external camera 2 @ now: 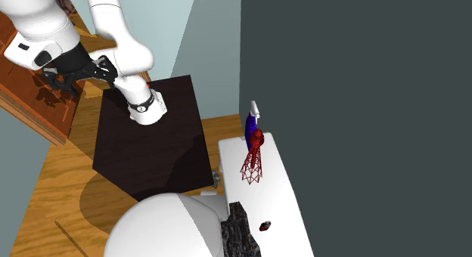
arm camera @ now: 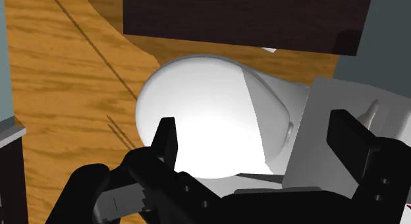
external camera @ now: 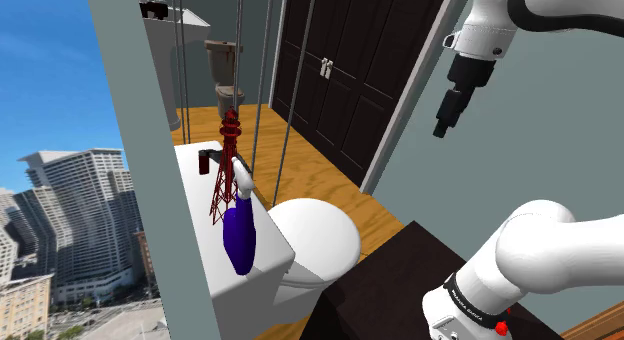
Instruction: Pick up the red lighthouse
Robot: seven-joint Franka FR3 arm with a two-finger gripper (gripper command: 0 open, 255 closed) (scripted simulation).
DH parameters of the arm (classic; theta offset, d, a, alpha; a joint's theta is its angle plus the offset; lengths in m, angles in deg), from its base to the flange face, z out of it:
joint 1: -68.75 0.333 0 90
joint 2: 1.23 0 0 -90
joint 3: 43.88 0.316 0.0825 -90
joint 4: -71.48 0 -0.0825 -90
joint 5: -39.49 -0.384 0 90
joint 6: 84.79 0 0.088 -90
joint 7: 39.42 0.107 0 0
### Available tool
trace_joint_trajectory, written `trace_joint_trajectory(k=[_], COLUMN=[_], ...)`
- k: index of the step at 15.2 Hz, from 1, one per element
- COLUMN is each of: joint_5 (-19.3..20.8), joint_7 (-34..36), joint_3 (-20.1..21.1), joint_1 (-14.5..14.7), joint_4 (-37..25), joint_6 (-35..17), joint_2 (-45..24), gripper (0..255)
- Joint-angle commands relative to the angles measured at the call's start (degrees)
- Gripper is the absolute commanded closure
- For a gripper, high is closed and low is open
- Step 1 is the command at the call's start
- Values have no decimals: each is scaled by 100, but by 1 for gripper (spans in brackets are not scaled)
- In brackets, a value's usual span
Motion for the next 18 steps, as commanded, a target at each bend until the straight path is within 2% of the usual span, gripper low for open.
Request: trace_joint_trajectory(k=[1, 10, 18], joint_5=[0, -826, -1208], joint_7=[0, 915, 1662], joint_3=[0, 794, 1491], joint_1=[0, 321, 492], joint_4=[0, -215, -815], joint_6=[0, -1087, -2012], joint_2=[0, -802, -1793], gripper=[0, 0, 0])
